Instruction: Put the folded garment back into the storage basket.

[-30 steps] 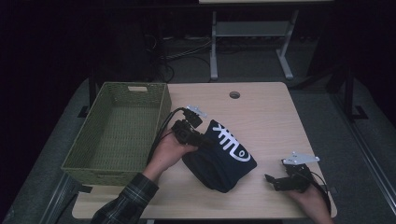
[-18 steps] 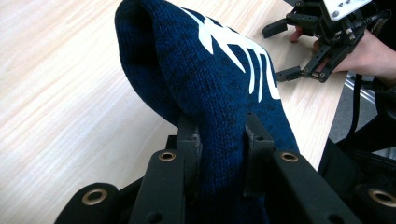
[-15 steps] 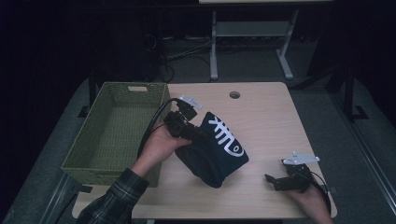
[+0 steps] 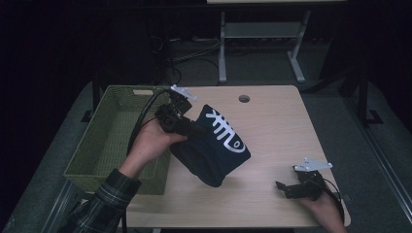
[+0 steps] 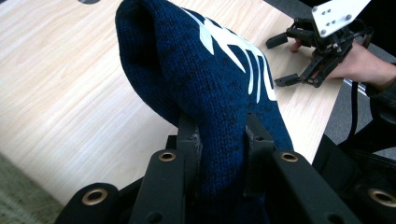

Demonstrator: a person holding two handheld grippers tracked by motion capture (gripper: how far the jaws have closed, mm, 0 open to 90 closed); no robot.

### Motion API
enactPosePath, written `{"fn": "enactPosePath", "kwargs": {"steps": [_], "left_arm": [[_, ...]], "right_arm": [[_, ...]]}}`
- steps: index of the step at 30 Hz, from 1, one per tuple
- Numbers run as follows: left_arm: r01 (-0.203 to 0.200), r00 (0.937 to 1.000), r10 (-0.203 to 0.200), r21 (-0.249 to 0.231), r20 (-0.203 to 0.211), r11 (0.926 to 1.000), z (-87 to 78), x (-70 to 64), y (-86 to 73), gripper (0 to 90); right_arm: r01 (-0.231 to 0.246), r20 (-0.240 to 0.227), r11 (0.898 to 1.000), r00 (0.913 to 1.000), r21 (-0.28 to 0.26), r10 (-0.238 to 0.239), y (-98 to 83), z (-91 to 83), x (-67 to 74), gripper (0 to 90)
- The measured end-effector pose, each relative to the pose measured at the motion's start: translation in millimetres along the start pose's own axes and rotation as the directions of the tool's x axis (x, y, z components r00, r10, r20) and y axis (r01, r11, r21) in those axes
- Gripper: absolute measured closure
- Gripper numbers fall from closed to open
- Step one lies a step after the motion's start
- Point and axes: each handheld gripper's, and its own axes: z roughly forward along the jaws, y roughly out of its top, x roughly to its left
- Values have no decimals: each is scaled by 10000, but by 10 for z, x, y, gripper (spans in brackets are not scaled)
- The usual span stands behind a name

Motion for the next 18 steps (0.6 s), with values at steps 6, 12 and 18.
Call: {"fn": "enactPosePath", "kwargs": {"steps": [6, 12, 18], "left_arm": [[183, 9996, -185, -104, -193, 9998, -204, 62, -15, 738], [488, 9985, -493, -205, -244, 9986, -387, 142, -53, 738], [639, 9964, -649, -199, -549, 9978, -580, 206, -84, 737]], "right_arm": [[-31, 3, 10000, 10000, 16, 31, 0, -1, 2, 78], [-32, 5, 10000, 10000, 13, 32, 0, -1, 1, 78], [-27, 12, 10000, 10000, 11, 27, 0, 0, 1, 78]]}}
